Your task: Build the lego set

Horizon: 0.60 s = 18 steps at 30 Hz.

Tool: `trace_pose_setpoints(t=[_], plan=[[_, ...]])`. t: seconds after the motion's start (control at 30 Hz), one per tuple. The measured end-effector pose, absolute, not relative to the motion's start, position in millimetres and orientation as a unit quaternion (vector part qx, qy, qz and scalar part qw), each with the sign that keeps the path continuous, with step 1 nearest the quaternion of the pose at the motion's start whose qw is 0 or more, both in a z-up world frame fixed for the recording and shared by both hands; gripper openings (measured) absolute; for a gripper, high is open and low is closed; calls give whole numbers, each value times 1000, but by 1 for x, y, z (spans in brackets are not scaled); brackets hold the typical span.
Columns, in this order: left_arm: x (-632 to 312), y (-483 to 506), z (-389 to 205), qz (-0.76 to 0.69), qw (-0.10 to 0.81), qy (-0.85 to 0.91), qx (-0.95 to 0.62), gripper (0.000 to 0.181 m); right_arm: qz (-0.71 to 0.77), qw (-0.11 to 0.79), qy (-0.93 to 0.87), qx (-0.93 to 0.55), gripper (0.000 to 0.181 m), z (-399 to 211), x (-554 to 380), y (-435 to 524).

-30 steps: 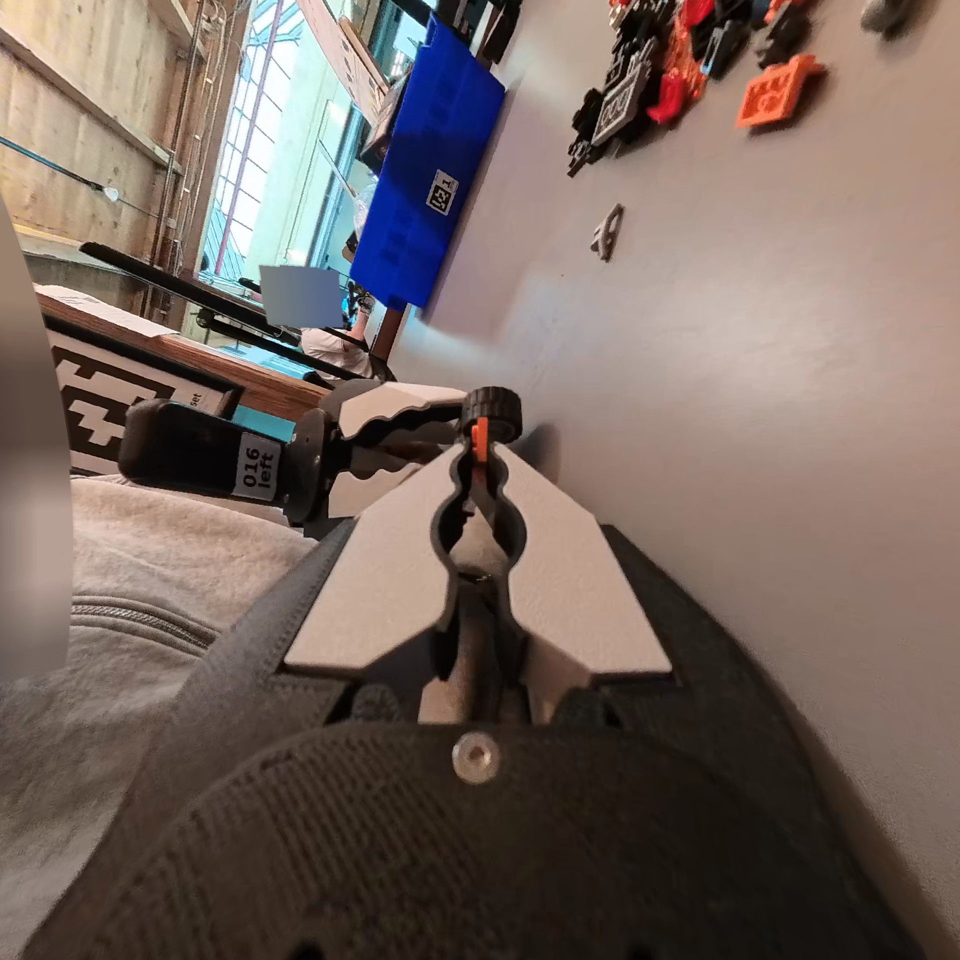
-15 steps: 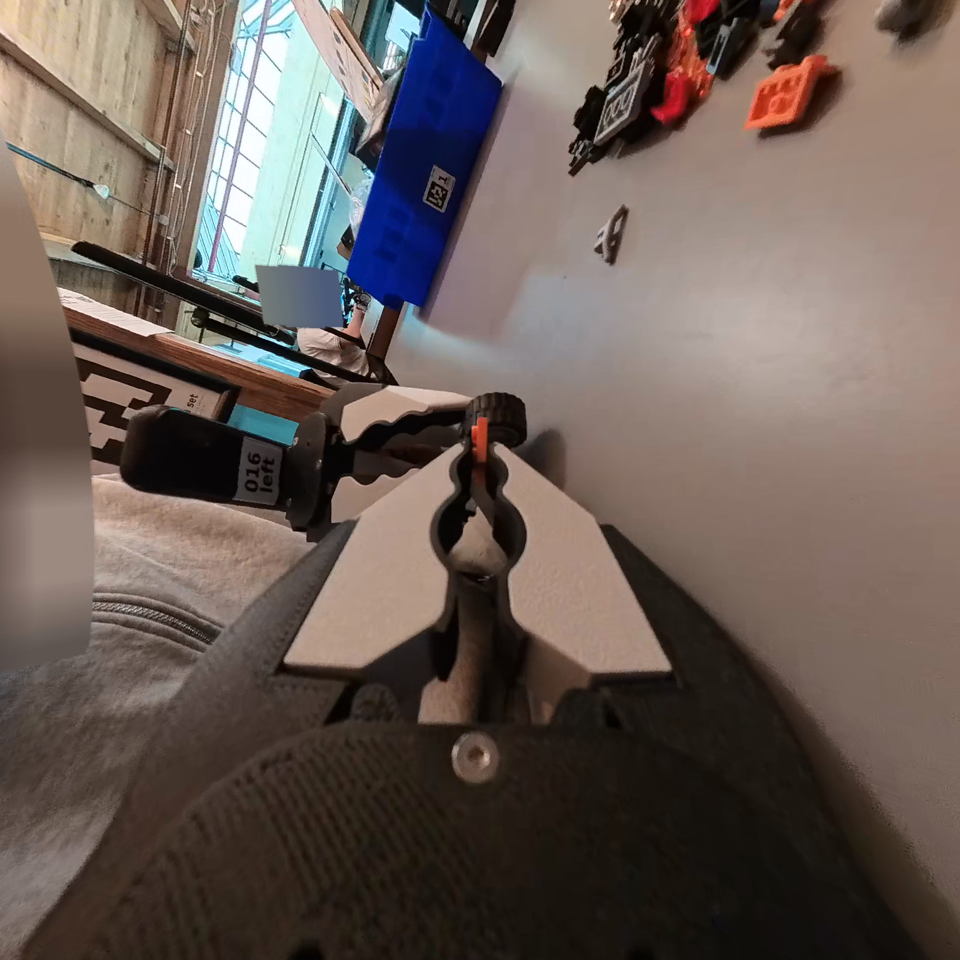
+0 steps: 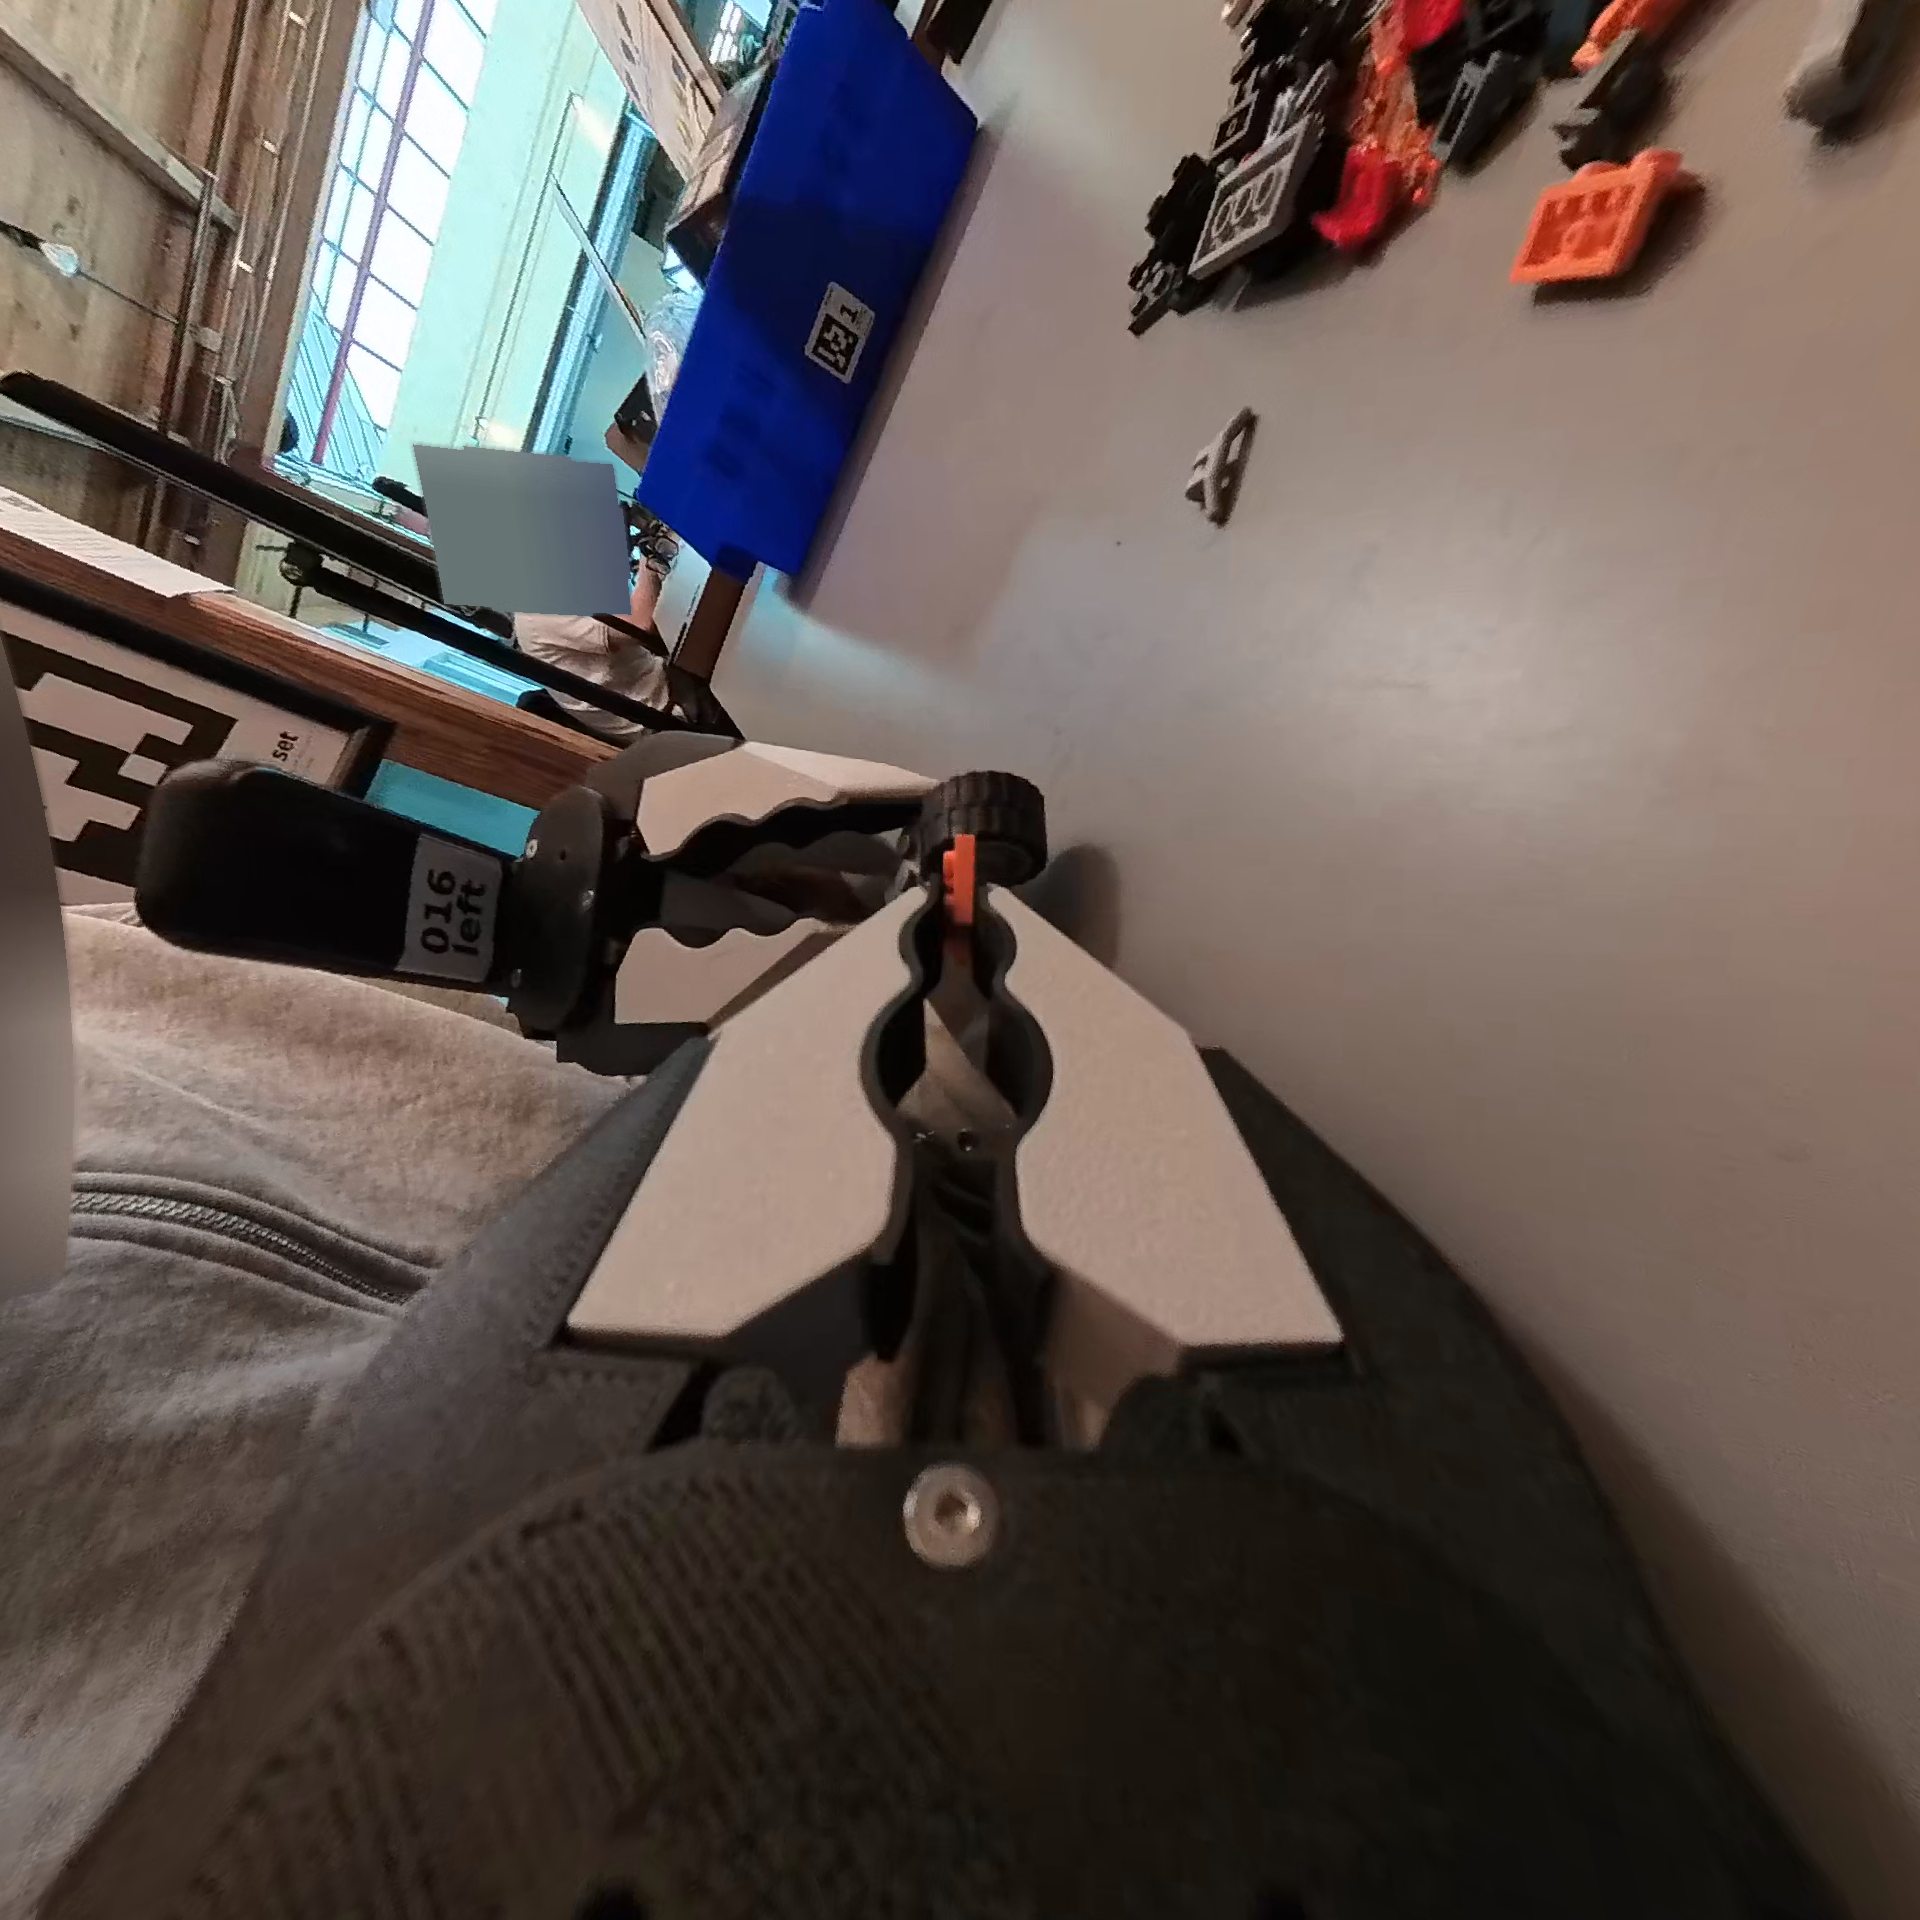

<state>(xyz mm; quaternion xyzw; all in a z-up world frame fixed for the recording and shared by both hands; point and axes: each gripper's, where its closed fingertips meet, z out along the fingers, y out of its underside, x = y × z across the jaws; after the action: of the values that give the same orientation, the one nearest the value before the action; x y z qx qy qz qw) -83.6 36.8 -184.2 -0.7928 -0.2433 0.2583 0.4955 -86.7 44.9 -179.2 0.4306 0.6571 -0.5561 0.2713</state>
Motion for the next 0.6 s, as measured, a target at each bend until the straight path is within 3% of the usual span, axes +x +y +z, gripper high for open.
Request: trace_pose_setpoints(t=[0.03, 0.6], plan=[[-84, 37, -184, 258, 495, -243, -793, 26, -554, 270, 659, 431, 3, -180, -87, 45], [-87, 36, -191, 218, 465, -254, -820, 26, -463, 360, 654, 478, 3, -190, -84, 40]])
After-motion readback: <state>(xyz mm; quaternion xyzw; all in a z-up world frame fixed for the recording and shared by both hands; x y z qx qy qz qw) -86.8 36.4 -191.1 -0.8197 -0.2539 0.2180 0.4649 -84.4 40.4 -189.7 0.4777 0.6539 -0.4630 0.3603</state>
